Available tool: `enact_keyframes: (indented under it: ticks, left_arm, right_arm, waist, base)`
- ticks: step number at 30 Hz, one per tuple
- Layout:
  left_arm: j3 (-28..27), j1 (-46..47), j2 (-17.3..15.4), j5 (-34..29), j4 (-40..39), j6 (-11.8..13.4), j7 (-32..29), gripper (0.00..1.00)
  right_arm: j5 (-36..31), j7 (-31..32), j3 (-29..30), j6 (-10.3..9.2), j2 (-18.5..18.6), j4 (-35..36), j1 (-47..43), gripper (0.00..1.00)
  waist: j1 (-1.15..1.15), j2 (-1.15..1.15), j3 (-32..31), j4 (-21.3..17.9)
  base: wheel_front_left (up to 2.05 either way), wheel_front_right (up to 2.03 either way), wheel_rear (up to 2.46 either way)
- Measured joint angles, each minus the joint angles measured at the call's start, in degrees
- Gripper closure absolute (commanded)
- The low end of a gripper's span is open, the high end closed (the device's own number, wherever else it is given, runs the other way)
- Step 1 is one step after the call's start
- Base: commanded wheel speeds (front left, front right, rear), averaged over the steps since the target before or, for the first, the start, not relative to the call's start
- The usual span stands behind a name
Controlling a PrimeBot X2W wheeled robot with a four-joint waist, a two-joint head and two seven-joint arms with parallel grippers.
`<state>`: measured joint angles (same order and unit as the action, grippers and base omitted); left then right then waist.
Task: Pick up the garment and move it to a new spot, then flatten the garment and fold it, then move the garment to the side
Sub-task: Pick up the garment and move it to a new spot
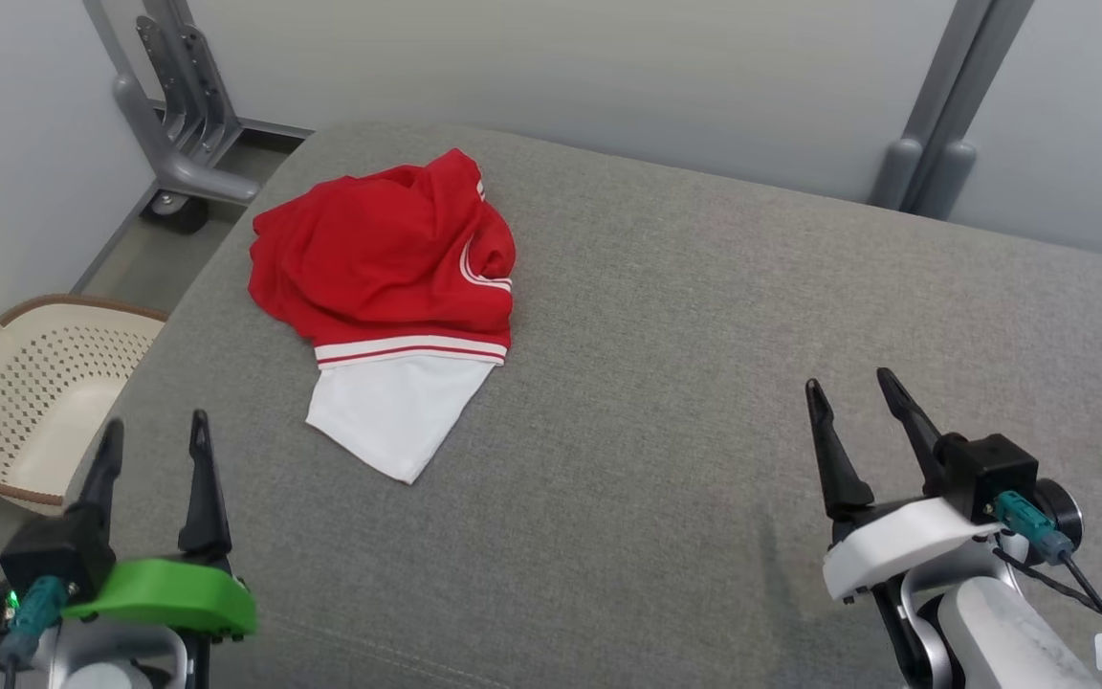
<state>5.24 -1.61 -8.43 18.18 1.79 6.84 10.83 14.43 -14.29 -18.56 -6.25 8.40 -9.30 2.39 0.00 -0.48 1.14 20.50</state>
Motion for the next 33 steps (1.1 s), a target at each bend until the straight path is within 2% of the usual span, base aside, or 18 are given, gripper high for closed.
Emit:
enact_keyframes:
  ticks: [9, 18, 24, 33]
  left_arm:
    - [0.0, 13.0, -1.4, 0.1, 1.3, 0.0, -7.0, 0.0]
    - [-3.7, 26.3, -2.5, 3.3, 5.7, -0.1, -14.5, 0.0]
    - [-4.7, 31.9, -2.8, 3.7, 10.9, -0.1, -17.8, 0.0]
    - [-4.7, 36.2, -3.0, 2.6, 17.7, -0.1, -19.2, 0.0]
  right_arm:
    - [-1.4, 1.8, 0.3, -0.36, 1.5, 3.1, 2.4, 0.0]
    - [-3.5, 3.8, 1.2, -0.37, 4.2, 7.7, 6.8, 0.0]
    - [-5.0, 5.9, 3.9, -0.41, 7.9, 11.3, 8.6, 0.0]
    - [-5.5, 7.6, 7.3, -0.43, 10.0, 16.4, 10.1, 0.0]
  waist:
    - [0.0, 0.0, 5.0, -3.7]
    - [0.0, 0.0, 11.3, -7.8]
    - [0.0, 0.0, 15.7, -10.7]
    - [0.0, 0.0, 21.6, -14.3]
  base:
    - [0.0, 0.0, 0.0]
    - [0.0, 0.0, 0.0]
    - [0.0, 0.0, 0.0]
    - [0.0, 0.0, 0.0]
